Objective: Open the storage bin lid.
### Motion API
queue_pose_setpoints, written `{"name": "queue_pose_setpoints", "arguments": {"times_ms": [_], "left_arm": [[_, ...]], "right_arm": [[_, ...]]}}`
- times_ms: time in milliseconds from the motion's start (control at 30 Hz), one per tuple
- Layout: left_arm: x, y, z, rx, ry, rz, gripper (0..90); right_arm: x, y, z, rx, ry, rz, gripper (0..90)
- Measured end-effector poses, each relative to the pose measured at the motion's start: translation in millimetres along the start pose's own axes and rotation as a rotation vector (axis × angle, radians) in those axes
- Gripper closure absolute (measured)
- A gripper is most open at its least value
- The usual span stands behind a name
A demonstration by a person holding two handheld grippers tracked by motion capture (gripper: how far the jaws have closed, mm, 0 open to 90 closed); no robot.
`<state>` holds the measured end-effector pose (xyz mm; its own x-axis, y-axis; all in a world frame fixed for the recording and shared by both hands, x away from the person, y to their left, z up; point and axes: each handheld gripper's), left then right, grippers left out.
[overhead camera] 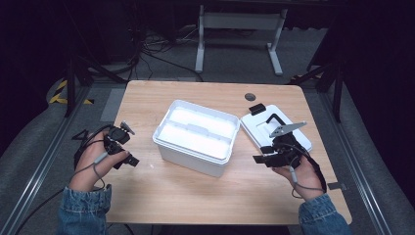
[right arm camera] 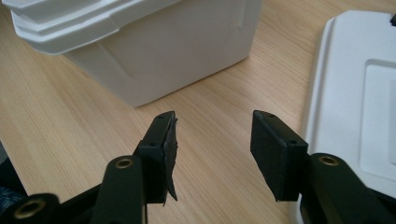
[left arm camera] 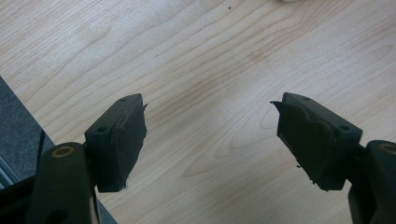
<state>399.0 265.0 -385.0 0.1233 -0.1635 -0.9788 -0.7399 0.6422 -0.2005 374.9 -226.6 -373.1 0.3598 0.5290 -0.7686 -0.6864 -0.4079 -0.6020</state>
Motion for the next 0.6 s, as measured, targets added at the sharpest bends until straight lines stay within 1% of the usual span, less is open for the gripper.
{"name": "queue_pose_setpoints", "arguments": {"times_ms": [67,167,200,267,333,367,467,600], "left_arm": [[0.0,0.2,0.1,0.000,0.000,0.002,24.7],[0.2,-0.1,0.1,0.003,-0.001,0.003,24.6],[0.3,-0.1,-0.3,0.000,0.001,0.006,24.6],[0.6,-0.4,-0.1,0.004,0.000,0.003,24.6],[0.5,-0.4,0.0,0.004,-0.001,0.004,24.6],[0.2,-0.2,-0.4,-0.003,-0.001,0.005,24.6],[0.0,-0.1,-0.3,-0.002,-0.001,0.003,24.6],[0.4,-0.3,-0.2,0.004,-0.001,0.003,24.6]], "right_arm": [[6.6,6.7,3.1,-0.004,-0.007,-0.013,50.8],[15.2,12.9,5.2,-0.001,-0.055,-0.015,50.1],[20.4,15.7,6.6,-0.011,-0.052,-0.008,50.1],[26.1,18.5,8.7,-0.019,-0.043,0.003,50.1],[30.6,20.9,9.9,-0.018,-0.043,0.009,50.2],[33.1,22.1,10.6,-0.019,-0.039,0.013,50.4],[40.1,25.4,12.6,-0.014,-0.046,0.027,50.5],[49.0,30.0,16.9,-0.029,-0.037,0.028,51.7]]}}
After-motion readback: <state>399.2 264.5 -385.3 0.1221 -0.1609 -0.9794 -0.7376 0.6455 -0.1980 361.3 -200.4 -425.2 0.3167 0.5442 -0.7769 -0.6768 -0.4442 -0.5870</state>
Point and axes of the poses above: each handheld gripper's, and its own axes: x roughly forward along the jaws, y roughly out of its underside, z roughly to its left, and after that the axes turned 9 degrees about x, right-handed
